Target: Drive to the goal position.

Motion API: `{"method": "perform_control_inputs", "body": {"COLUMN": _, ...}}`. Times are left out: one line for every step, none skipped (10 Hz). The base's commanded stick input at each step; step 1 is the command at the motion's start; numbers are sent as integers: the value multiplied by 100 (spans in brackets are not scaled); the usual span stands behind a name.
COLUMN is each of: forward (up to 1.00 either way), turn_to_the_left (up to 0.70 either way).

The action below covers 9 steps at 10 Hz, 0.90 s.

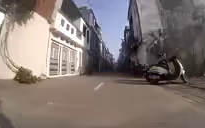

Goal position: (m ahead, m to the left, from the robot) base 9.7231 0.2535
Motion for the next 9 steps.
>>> {"method": "perform_control_inputs", "body": {"forward": 70, "turn_to_the_left": -7}}
{"method": "perform_control_inputs", "body": {"forward": 70, "turn_to_the_left": 0}}
{"method": "perform_control_inputs", "body": {"forward": 70, "turn_to_the_left": 0}}
{"method": "perform_control_inputs", "body": {"forward": 70, "turn_to_the_left": 0}}
{"method": "perform_control_inputs", "body": {"forward": 70, "turn_to_the_left": 0}}
{"method": "perform_control_inputs", "body": {"forward": 70, "turn_to_the_left": 0}}
{"method": "perform_control_inputs", "body": {"forward": 70, "turn_to_the_left": 0}}
{"method": "perform_control_inputs", "body": {"forward": 70, "turn_to_the_left": -8}}
{"method": "perform_control_inputs", "body": {"forward": 70, "turn_to_the_left": -28}}
